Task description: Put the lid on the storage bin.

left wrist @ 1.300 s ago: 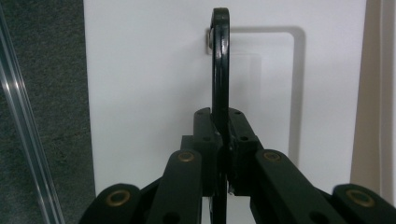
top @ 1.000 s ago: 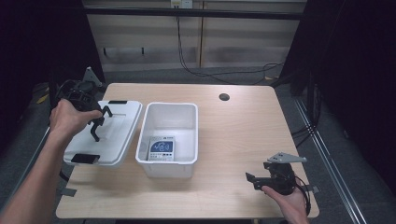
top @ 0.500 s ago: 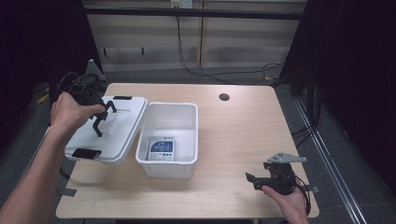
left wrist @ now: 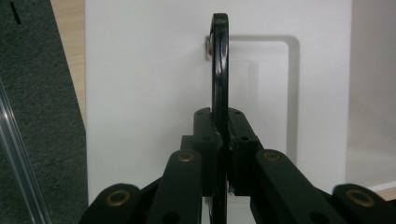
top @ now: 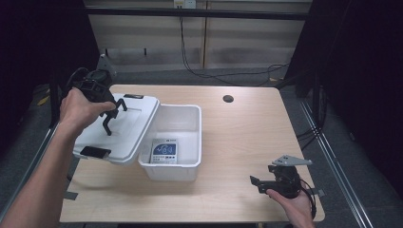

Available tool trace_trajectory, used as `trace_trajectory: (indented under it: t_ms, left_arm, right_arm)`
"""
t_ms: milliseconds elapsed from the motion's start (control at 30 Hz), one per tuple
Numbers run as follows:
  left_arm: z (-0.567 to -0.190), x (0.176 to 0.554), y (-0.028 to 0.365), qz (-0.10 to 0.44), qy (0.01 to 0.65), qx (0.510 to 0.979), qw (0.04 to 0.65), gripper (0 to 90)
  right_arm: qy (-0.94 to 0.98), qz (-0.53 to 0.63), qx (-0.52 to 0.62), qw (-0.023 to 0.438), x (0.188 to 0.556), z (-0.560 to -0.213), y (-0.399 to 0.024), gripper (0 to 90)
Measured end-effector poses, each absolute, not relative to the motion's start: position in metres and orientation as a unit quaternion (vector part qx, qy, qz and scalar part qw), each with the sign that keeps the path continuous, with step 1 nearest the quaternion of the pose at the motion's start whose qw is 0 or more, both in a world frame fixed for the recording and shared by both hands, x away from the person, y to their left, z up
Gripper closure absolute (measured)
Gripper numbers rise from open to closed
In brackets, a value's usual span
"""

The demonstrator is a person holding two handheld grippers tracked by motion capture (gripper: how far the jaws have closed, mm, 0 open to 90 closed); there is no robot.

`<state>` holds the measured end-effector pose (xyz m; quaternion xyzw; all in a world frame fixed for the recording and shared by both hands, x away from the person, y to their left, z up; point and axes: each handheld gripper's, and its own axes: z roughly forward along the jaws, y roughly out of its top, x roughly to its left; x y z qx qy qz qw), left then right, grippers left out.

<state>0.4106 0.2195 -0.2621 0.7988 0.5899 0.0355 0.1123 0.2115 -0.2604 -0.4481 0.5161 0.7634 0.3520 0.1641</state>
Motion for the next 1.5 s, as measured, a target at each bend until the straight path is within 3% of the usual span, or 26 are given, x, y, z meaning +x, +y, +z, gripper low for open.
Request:
trace_trajectory:
  t_ms: [900,1500]
  left_arm:
    - [-0.251,0.408,0.174,0.033,0.570,0.813,0.114,84.8]
    - [-0.259,0.412,0.156,0.033,0.658,0.741,0.129,84.8]
  right_arm:
    - [0.766,0.352,0.513,0.165,0.212,-0.448,-0.260,17.4]
    - [0.767,0.349,0.512,0.163,0.211,-0.449,-0.260,17.4]
